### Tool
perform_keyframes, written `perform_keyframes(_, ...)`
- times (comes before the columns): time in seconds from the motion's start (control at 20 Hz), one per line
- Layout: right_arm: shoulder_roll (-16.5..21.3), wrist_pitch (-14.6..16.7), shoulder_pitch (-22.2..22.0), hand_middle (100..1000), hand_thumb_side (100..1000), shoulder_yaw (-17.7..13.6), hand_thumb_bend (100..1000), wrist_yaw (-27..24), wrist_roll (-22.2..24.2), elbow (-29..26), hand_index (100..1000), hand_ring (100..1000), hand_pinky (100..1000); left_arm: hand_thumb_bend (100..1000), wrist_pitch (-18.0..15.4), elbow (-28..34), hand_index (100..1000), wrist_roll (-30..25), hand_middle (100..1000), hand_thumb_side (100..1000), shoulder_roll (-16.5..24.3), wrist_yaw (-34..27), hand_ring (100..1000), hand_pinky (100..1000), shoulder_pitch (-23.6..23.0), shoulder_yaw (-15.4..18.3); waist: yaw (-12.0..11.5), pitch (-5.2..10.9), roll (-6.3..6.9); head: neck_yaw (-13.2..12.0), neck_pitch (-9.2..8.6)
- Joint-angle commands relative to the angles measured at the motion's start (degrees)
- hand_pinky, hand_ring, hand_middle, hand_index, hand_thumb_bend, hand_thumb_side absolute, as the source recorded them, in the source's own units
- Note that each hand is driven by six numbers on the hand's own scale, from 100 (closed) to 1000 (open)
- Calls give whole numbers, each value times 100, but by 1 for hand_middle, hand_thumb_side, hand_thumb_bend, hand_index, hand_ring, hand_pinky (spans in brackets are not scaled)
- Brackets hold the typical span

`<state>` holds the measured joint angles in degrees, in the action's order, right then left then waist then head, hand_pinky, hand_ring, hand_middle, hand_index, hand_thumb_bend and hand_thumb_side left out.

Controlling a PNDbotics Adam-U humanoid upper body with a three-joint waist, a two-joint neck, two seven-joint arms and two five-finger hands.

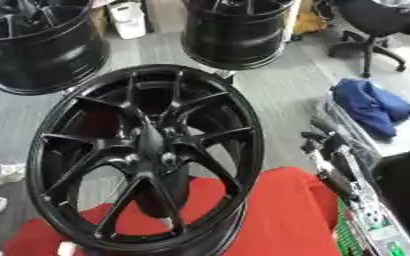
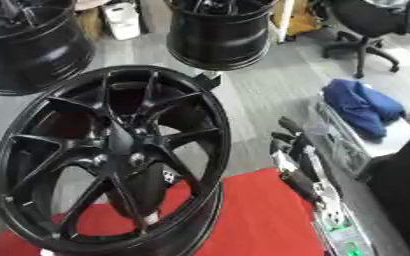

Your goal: Pull the pin out of the wheel hub.

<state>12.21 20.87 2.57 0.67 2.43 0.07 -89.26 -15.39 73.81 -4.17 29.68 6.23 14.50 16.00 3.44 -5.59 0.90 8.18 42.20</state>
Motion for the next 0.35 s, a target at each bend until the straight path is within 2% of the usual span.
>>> perform_keyframes(0.05, 11, 9, 62, 1000, 524, -62, 100, -12, -43, -117, 923, 859, 753, 379, 323, 1312, 833, -126, 738, 767, -547, -688, 693, 704, -451, 346, -34, 32, -2, -4, -4)
perform_keyframes(0.2, -4, 8, 60, 1000, 523, -78, 100, -10, -73, -116, 925, 860, 753, 378, 669, 1843, 825, -167, 725, 777, -1218, -926, 681, 696, -861, 573, -86, 4, -29, -38, 23)
perform_keyframes(0.35, -1, -5, 58, 1000, 521, -75, 100, -10, -102, -117, 926, 861, 753, 378, 915, 2175, 821, -118, 720, 779, -1701, -984, 676, 693, -942, 643, -148, -8, -75, -139, 91)
